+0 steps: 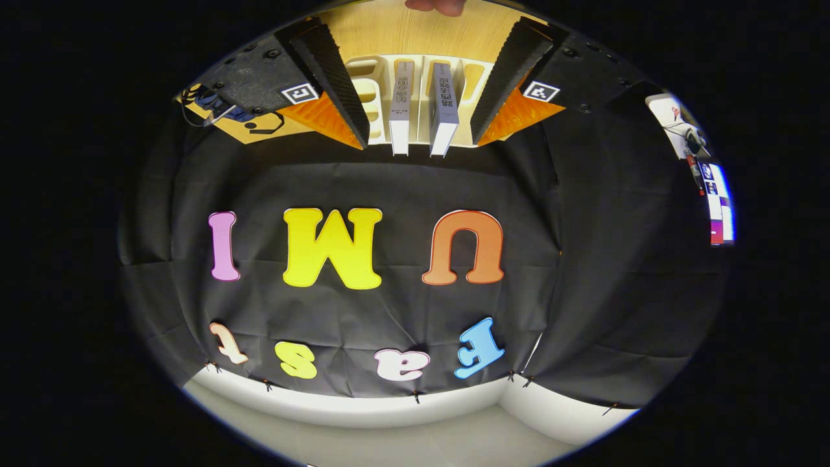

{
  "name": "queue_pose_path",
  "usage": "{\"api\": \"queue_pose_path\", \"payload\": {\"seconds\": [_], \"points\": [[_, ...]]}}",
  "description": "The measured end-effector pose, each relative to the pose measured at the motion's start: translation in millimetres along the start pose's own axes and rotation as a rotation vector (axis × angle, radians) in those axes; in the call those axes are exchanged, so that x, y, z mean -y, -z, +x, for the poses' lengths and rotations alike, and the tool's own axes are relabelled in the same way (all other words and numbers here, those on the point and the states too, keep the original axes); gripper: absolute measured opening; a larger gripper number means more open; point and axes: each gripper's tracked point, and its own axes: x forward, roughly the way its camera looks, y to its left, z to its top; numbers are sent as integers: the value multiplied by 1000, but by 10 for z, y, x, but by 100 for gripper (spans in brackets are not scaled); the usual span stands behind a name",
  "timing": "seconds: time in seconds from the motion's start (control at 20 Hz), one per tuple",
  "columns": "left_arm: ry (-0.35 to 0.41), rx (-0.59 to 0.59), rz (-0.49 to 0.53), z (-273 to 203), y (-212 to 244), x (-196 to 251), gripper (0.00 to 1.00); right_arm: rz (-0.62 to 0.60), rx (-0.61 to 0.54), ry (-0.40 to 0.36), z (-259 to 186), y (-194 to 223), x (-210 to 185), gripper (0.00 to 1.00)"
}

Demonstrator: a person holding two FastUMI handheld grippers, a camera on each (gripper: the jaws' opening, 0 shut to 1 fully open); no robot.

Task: Open the schoolbag, grab two books from the bookshelf and put them into the schoolbag.

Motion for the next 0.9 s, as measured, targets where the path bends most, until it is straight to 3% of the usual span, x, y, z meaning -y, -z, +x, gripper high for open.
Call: {"api": "queue_pose_path", "payload": {"seconds": [0.3,0.4,0.55,0.6,0.65,0.7,0.9], "points": [[2,-4,15,20,-14,-24,98,22,-55,83,213,73,133,99],[5,-12,13,19,7,-13,98,16,-62,68,236,42,129,88],[7,-19,-1,38,9,-13,98,-3,-55,42,152,-5,64,60],[8,-22,-6,51,12,2,98,-11,-45,41,122,-43,66,38],[6,-23,-9,57,10,-10,98,-13,-31,34,73,-93,45,29],[4,-24,-13,57,4,-21,98,-21,-34,31,32,-116,29,1],[2,-33,-32,67,22,-18,98,-1,-39,-31,-134,-175,71,0]]}}
